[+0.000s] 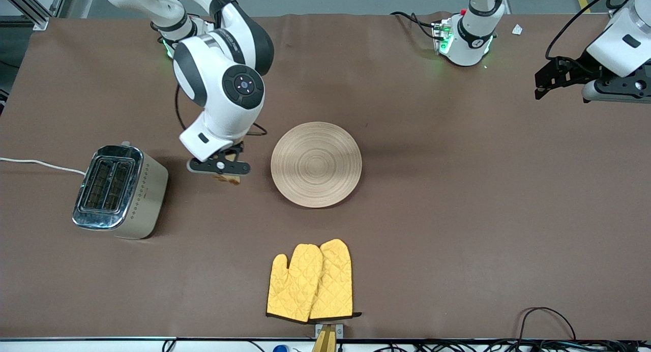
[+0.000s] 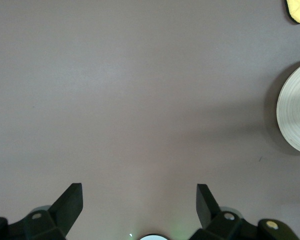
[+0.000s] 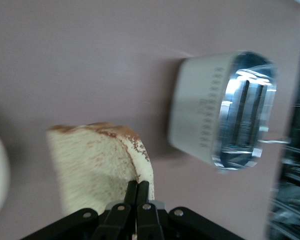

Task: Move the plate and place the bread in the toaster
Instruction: 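Lift the bread slice and carry it over the toaster with the right gripper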

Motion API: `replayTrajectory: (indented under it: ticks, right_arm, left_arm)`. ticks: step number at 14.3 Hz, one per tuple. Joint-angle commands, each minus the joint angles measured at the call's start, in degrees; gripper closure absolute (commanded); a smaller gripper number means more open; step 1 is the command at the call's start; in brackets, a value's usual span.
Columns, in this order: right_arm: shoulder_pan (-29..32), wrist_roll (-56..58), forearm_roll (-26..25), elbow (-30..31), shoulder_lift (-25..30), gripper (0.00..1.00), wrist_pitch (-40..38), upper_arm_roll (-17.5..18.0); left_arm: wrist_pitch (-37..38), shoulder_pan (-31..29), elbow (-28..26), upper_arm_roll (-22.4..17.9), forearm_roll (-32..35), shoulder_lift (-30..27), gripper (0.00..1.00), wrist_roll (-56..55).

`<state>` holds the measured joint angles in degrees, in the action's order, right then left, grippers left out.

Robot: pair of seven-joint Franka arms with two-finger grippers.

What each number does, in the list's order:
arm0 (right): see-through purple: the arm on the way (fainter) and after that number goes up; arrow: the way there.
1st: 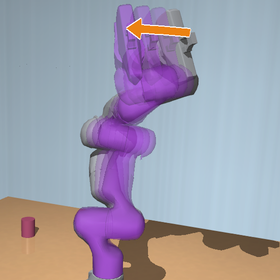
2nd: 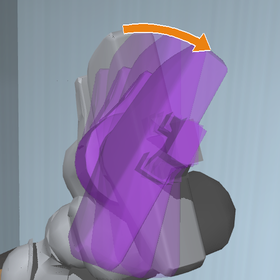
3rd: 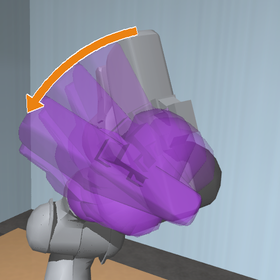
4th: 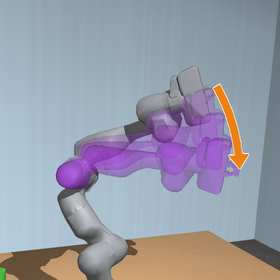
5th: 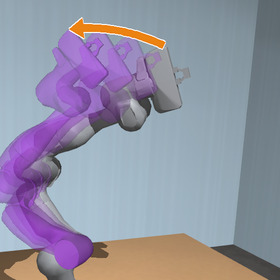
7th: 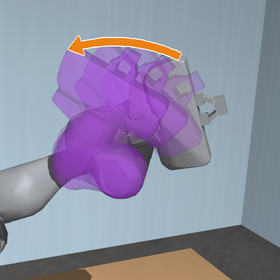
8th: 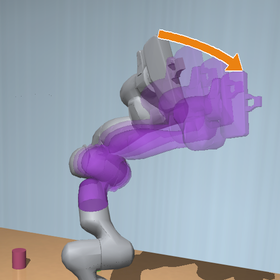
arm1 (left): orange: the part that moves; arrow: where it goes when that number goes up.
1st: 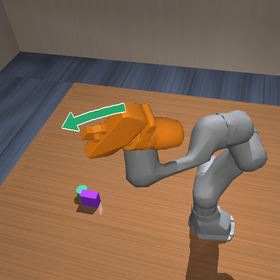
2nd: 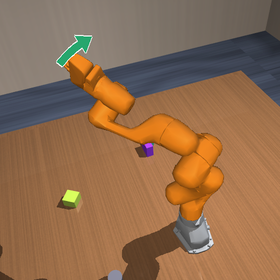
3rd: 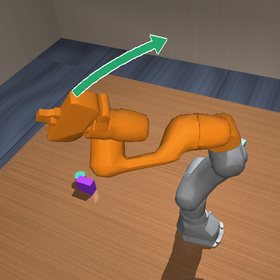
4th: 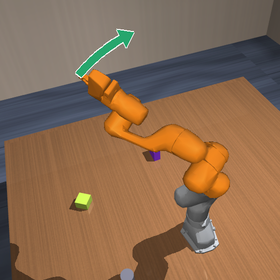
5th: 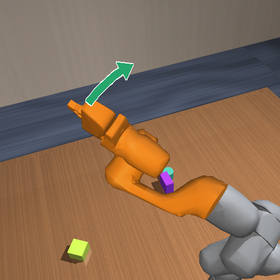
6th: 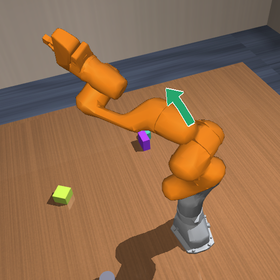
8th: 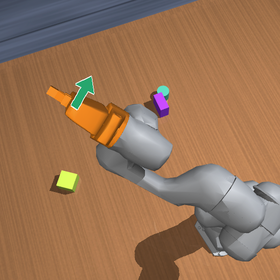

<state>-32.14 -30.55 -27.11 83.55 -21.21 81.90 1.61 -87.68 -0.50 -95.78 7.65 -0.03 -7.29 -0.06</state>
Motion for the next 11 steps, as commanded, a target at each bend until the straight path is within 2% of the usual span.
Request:
replayTrajectory:
  ticks: [1,4,7,9,11]
  right_arm:
    - [0.1,5.1,-9.0,-0.1,1.3,0.99,-8.1,0.2]
    - [2.2,8.6,-15.6,0.0,1.3,0.99,-12.0,-0.3]
    - [5.0,7.7,-22.2,0.6,0.8,0.99,-12.2,-0.4]
    - [6.3,2.9,-26.4,0.7,0.4,0.99,-11.8,-0.6]
    - [8.0,-0.6,-28.3,0.7,-0.2,1.00,-9.8,-0.6]
  left_arm:
    - [-0.2,0.0,0.1,0.3,0.6,-0.6,0.00,-0.1]
    - [-0.2,0.0,0.2,0.2,0.6,-0.6,0.00,-0.1]
    - [2.0,-0.5,2.9,-0.3,0.6,-0.6,0.00,-0.1]
    - [2.4,-0.5,3.3,-0.4,1.3,-0.5,0.00,-0.1]
    - [2.4,-0.4,3.3,0.0,3.9,-0.6,0.00,0.0]
